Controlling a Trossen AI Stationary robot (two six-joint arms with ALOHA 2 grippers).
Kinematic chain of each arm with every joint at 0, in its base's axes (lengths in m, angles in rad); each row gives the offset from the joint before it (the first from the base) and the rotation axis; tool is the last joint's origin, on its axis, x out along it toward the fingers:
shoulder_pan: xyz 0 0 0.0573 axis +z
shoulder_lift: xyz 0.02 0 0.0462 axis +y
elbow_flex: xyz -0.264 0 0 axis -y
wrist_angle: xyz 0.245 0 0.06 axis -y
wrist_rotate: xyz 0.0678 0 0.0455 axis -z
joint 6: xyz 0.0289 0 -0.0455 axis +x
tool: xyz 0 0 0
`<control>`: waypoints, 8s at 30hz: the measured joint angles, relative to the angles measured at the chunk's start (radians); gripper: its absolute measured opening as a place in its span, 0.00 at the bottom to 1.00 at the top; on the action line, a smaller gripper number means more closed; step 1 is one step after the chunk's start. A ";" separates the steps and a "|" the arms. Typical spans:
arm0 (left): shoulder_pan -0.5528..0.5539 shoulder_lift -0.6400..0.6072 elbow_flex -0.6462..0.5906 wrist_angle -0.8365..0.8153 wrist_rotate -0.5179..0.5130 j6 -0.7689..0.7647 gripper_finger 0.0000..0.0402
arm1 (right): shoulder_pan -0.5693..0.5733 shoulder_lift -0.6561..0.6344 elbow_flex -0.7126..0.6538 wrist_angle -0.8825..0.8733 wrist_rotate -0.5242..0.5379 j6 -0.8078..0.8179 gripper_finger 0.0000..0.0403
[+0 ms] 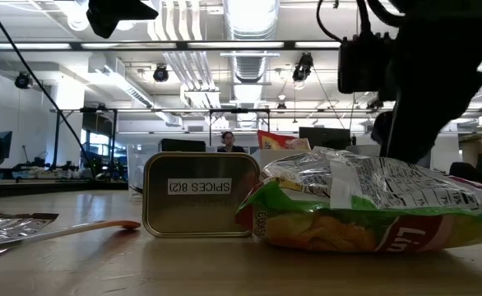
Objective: Pick & Place Food Item
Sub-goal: Put the green noodle pack into the white bin, then put the blue spoon into the transparent bin
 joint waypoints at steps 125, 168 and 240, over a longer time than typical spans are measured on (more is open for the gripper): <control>0.000 0.000 0.001 -0.013 0.000 0.011 0.56 | -0.450 -0.109 0.291 -0.201 0.650 -0.946 0.02; 0.001 0.000 0.001 -0.003 -0.005 0.011 0.56 | -0.452 -0.160 -0.065 0.131 0.538 -0.717 0.03; 0.021 0.000 0.001 -0.051 -0.015 0.010 0.56 | -0.085 -0.182 -0.139 -0.584 0.133 0.104 0.50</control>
